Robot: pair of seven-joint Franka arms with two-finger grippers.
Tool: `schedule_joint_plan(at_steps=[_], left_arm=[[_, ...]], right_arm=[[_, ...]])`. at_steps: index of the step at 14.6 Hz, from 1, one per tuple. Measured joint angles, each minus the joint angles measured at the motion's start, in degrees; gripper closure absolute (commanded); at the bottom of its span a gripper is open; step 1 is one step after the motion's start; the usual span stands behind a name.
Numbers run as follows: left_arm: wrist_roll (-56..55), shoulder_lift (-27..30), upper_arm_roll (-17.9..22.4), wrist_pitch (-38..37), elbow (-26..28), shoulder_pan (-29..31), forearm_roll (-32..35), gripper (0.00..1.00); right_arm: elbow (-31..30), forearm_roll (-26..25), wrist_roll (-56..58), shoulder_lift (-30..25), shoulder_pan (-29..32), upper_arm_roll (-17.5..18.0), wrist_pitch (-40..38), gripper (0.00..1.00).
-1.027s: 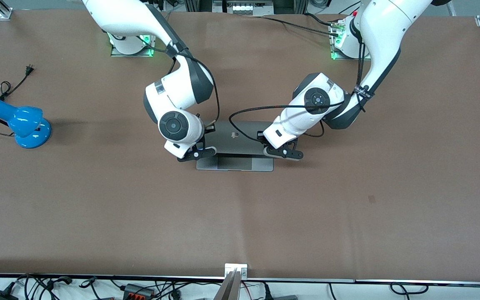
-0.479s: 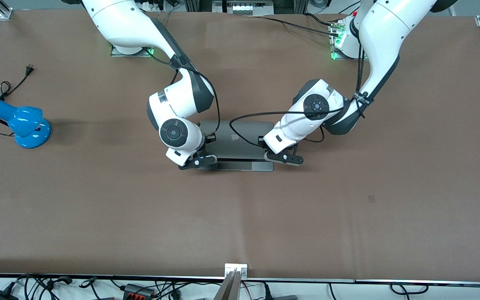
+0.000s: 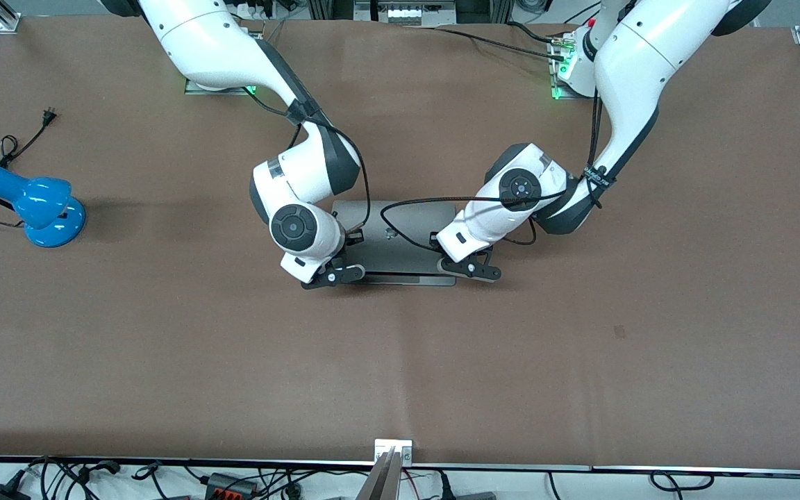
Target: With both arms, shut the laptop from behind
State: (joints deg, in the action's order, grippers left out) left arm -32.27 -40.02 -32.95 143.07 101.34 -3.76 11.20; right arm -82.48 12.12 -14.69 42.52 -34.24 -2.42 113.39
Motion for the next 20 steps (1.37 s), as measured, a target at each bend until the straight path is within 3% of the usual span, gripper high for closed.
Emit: schedule_joint_plan(at_steps=[20], left_arm=[[0.01,-6.22,1.32,3.36,-2.50,-1.23,2.47,0.99]], right_arm=[[2.87,-0.14,0.45,5.99,-0.21,0.02,5.87,1.00]])
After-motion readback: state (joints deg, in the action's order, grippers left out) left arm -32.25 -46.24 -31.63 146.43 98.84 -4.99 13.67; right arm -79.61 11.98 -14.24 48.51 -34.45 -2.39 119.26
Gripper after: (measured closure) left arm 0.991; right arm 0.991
